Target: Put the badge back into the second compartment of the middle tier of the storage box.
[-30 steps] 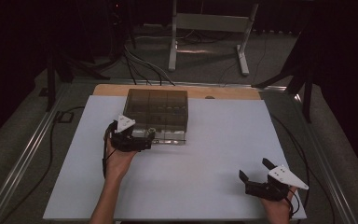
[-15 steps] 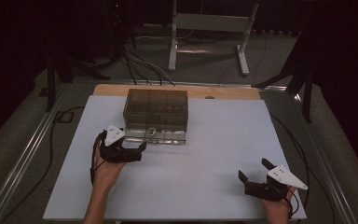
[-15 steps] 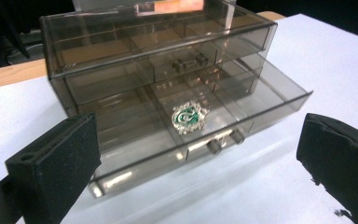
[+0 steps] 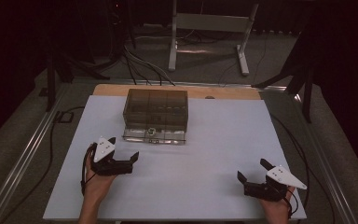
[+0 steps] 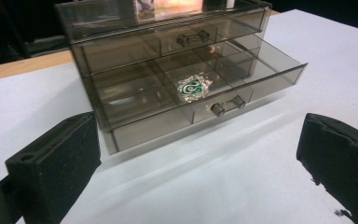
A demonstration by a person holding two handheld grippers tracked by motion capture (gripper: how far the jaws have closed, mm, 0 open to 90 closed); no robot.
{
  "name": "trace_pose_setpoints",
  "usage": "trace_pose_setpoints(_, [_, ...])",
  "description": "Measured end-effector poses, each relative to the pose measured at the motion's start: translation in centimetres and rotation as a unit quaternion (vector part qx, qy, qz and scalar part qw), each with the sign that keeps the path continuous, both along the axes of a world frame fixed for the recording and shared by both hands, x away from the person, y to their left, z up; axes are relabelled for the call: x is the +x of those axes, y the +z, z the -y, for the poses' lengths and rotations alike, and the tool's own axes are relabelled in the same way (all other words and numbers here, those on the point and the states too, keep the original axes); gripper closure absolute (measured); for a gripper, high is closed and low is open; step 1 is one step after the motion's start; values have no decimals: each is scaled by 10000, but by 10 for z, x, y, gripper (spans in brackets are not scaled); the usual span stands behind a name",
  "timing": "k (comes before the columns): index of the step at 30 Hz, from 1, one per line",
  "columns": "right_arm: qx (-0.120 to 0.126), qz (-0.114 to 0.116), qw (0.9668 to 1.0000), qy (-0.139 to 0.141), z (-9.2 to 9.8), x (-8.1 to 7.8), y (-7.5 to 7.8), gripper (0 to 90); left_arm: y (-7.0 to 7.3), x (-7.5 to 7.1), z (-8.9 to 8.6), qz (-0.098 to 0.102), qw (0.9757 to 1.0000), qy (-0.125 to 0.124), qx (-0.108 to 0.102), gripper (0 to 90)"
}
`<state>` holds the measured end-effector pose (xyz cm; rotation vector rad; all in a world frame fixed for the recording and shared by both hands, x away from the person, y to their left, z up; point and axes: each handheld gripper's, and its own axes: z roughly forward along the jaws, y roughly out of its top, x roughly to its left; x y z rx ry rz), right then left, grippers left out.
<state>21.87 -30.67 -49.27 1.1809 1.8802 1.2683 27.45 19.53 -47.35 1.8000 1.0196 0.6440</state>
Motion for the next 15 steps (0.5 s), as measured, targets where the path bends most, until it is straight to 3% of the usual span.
trace_pose_setpoints(8, [-6, 7, 10000, 33, -1, 0, 0, 0, -4, -15, -16, 242, 9995, 212, -50, 6])
trace_pose_setpoints(15, [-15, -45, 9999, 117, -3, 1, -1, 0, -9, -26, -25, 288, 9992, 255, -115, 6])
